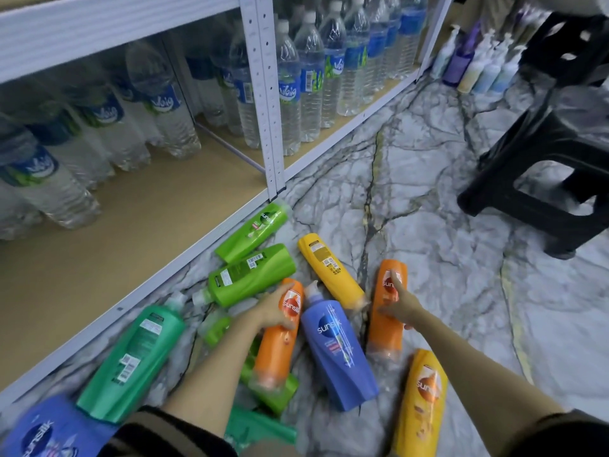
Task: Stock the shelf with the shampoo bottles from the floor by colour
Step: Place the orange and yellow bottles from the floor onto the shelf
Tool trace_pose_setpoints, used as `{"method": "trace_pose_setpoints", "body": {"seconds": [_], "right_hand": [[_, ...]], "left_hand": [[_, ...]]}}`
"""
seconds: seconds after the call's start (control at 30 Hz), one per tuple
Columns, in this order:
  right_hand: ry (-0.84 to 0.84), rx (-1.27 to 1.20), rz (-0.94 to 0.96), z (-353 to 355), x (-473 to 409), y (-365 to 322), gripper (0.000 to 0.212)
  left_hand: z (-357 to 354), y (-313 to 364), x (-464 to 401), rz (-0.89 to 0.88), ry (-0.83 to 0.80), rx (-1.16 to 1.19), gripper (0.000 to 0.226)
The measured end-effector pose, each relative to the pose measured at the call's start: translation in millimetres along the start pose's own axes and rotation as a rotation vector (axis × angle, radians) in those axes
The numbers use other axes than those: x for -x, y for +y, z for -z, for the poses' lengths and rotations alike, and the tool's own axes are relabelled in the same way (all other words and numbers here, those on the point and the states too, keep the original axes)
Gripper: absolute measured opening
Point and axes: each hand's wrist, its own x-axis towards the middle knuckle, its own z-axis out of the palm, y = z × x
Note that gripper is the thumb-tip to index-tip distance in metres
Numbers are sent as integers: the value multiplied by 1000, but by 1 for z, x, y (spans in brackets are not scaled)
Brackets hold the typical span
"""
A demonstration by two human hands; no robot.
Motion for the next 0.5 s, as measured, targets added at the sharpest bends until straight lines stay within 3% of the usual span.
{"method": "trace_pose_setpoints", "body": {"seconds": [0.27, 0.5], "right_hand": [[46, -55, 92, -6, -5, 3, 101], [53, -60, 172, 6, 7, -4, 98]], "left_hand": [[-3, 7, 9, -29, 6, 72, 100], [22, 32, 26, -180, 70, 109, 101]]}}
